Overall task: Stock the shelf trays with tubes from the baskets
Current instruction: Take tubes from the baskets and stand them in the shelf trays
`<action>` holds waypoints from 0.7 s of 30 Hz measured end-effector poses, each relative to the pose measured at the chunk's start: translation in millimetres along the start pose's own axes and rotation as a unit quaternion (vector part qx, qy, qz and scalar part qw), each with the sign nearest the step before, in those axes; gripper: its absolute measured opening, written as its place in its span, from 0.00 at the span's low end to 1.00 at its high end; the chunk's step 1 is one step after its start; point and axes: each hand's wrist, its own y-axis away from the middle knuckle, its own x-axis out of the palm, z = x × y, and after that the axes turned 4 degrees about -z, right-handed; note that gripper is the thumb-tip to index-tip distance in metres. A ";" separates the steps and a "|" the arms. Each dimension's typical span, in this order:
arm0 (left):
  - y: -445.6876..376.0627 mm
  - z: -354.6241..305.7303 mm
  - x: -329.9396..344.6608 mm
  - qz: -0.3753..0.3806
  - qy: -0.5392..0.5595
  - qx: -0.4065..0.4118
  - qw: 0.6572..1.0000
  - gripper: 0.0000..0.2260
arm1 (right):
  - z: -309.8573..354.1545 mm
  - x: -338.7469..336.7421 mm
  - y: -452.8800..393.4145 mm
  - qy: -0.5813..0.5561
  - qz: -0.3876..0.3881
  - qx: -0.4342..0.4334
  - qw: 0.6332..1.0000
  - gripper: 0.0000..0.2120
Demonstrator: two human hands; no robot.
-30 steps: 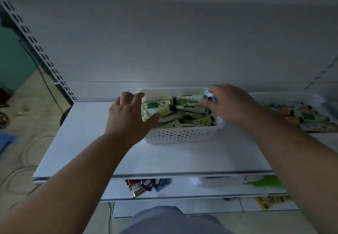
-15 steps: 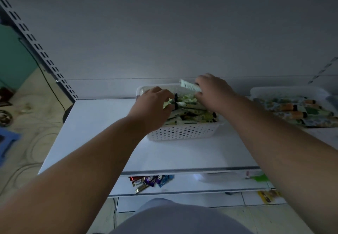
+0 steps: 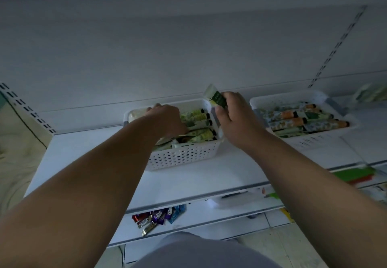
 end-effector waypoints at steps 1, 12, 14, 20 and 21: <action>2.9 -1.7 -2.0 -0.004 0.022 -0.003 1.000 0.20 | 0.4 -3.4 1.4 0.001 -0.006 0.007 1.000 0.15; 72.1 -31.9 -6.0 -0.302 0.413 -0.007 0.859 0.04 | -0.3 -35.3 24.1 -0.367 -0.009 0.194 0.910 0.09; 87.5 -44.1 -9.8 -0.311 0.447 0.002 0.839 0.03 | -3.7 -45.1 30.1 -0.462 -0.025 0.214 0.860 0.08; 104.5 -106.1 -16.5 -0.258 0.548 0.045 0.794 0.05 | -29.5 -91.0 49.4 -0.473 -0.068 0.201 0.855 0.08; 103.7 -121.9 -15.9 -0.245 0.569 0.049 0.784 0.05 | -39.0 -103.4 54.3 -0.467 -0.074 0.201 0.858 0.09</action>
